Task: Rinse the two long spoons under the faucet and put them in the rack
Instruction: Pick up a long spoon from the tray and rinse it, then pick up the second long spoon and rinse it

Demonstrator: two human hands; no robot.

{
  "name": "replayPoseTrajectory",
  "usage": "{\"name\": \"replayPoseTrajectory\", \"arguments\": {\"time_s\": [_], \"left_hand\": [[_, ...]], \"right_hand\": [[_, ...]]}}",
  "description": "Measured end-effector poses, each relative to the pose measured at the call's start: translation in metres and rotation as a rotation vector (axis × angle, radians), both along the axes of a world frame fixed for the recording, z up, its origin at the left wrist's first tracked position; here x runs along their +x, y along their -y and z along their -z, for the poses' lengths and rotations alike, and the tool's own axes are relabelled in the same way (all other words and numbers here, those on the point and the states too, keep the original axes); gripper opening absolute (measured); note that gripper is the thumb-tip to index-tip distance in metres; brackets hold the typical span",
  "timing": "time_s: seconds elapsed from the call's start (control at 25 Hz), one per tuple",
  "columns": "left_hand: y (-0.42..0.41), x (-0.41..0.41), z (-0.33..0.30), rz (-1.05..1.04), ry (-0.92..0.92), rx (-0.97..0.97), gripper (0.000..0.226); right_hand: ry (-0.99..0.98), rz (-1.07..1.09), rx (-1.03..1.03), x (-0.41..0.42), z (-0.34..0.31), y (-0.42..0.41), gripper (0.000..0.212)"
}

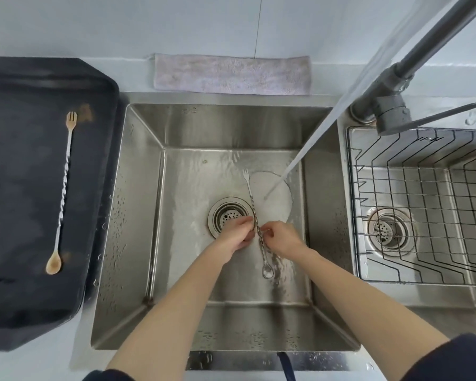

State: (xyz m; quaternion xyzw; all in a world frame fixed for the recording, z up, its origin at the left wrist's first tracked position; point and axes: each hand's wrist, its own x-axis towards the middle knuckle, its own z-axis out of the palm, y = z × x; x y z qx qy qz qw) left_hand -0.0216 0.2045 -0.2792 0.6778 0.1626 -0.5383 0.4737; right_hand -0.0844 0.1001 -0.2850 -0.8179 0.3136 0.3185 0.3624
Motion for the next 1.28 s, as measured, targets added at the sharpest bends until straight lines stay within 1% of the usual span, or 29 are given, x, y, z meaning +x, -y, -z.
{"name": "replayPoseTrajectory", "arguments": {"time_s": [0.08, 0.16, 0.24, 0.36, 0.44, 0.52, 0.64, 0.76, 0.88, 1.04, 1.16, 1.28], "left_hand": [[-0.006, 0.004, -0.005, 0.069, 0.095, 0.035, 0.030], [-0.012, 0.008, -0.011, 0.243, 0.281, 0.093, 0.029], [-0.022, 0.010, -0.021, 0.395, 0.460, 0.176, 0.034], [-0.041, 0.015, -0.036, 0.527, 0.636, 0.249, 0.039], [-0.051, 0.021, -0.049, 0.544, 0.710, 0.273, 0.039], [-0.061, 0.028, -0.065, 0.496, 0.762, 0.264, 0.037], [-0.082, 0.039, -0.094, 0.422, 0.850, 0.261, 0.035], [-0.114, 0.049, -0.124, 0.384, 0.953, 0.310, 0.033], [-0.144, 0.061, -0.149, 0.351, 1.016, 0.380, 0.032], [-0.182, 0.078, -0.167, 0.362, 1.057, 0.454, 0.031], [-0.204, 0.090, -0.167, 0.359, 1.029, 0.529, 0.032], [-0.218, 0.098, -0.161, 0.387, 0.967, 0.584, 0.035]], "right_hand": [[0.000, -0.003, 0.005, 0.001, -0.007, 0.001, 0.038], [-0.002, -0.034, -0.001, 0.002, -0.019, 0.001, 0.040], [-0.007, -0.089, -0.026, 0.003, -0.032, 0.000, 0.046], [0.023, -0.140, -0.071, 0.004, -0.051, -0.005, 0.050], [0.063, -0.163, -0.083, 0.006, -0.064, -0.011, 0.051], [0.112, -0.174, -0.083, 0.008, -0.078, -0.021, 0.050], [0.209, -0.190, -0.091, 0.017, -0.097, -0.041, 0.042], [0.284, -0.209, -0.098, 0.031, -0.118, -0.065, 0.039], [0.358, -0.256, -0.090, 0.050, -0.137, -0.090, 0.038], [0.458, -0.272, -0.073, 0.074, -0.160, -0.122, 0.038], [0.518, -0.277, -0.062, 0.093, -0.170, -0.145, 0.038], [0.522, -0.268, -0.036, 0.109, -0.173, -0.167, 0.037]]}}
